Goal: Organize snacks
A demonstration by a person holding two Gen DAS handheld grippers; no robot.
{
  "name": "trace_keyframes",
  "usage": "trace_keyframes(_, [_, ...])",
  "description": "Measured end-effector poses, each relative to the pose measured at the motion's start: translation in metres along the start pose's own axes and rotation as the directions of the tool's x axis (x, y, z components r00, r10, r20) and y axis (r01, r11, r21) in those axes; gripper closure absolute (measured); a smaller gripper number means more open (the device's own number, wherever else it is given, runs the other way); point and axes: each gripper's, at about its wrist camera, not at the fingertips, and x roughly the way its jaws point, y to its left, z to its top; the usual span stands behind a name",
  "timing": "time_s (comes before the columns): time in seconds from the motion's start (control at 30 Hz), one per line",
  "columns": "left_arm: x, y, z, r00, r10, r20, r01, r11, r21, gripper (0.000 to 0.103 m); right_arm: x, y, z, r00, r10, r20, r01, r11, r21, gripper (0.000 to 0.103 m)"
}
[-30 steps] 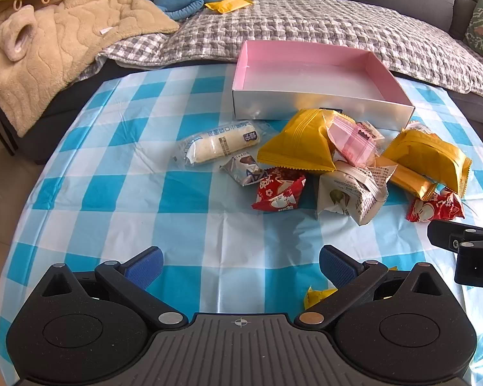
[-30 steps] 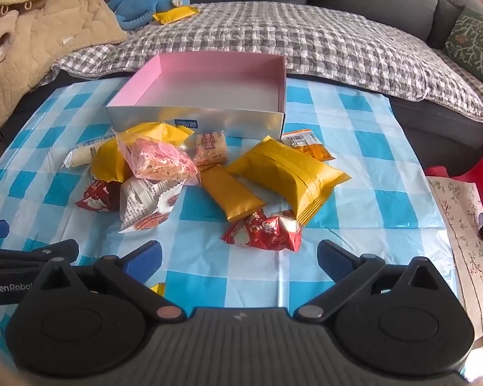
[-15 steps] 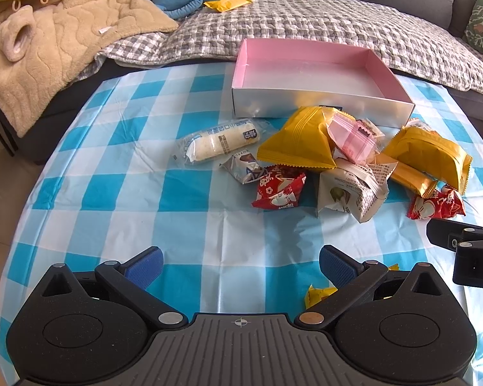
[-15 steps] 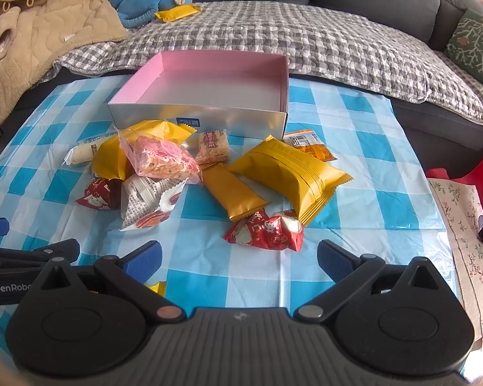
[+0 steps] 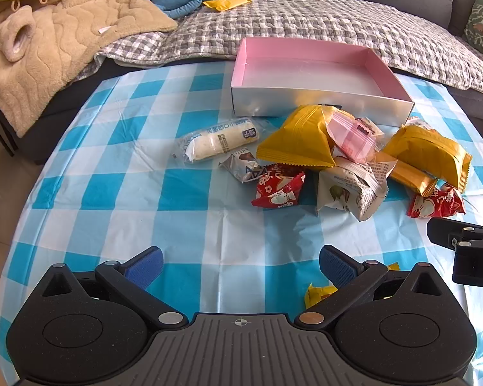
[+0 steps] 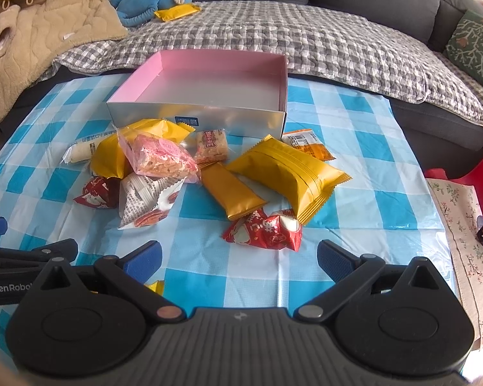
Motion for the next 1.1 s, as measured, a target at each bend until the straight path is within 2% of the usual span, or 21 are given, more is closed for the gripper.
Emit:
trace_keyframes(0.87, [0.0, 0.0009, 0.0, 1.0, 0.001, -0.001, -0.001, 1.0, 0.0, 0.0, -0.0002, 0.0, 0.0007, 1.0, -0.009, 0.004, 0.009, 1.0, -0.006, 0.0])
trace_keyframes(1.1, [0.0047, 0.0056, 0.0035, 1.0, -0.021, -0.004, 0.021, 1.0, -0.003, 0.0, 0.0019, 0.0019, 0.0027, 1.0, -0.019, 0.012, 0.019, 1.0, -0.017, 0.0])
